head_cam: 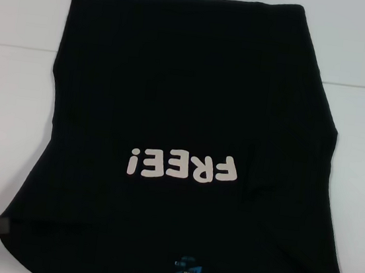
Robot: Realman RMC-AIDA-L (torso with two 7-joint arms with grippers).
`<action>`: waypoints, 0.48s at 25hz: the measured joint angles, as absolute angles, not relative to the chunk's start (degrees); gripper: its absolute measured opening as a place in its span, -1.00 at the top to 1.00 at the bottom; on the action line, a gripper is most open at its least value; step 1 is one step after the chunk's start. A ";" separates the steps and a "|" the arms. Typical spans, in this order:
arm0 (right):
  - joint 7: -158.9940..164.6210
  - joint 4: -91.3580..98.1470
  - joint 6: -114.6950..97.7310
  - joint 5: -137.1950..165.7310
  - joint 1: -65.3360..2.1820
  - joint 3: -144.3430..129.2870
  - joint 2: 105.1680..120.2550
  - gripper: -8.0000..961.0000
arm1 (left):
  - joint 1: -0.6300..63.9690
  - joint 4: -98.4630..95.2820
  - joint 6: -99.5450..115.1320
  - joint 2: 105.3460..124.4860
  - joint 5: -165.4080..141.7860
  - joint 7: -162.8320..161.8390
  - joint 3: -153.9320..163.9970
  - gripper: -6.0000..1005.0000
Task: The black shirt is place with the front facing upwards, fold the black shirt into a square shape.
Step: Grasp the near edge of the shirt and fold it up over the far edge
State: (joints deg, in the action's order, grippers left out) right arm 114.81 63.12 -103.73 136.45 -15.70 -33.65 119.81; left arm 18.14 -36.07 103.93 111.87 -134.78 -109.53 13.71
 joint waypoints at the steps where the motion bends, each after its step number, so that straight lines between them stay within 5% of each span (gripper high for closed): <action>1: 114.79 63.02 -103.73 136.44 -16.06 -33.52 119.77 0.94 | 18.20 -36.06 103.91 111.87 -134.72 -109.53 13.71 0.98; 12: 116.51 59.59 -101.99 138.55 -21.84 -32.62 118.96 0.83 | 19.92 -36.09 102.26 111.49 -134.93 -109.33 13.89 0.98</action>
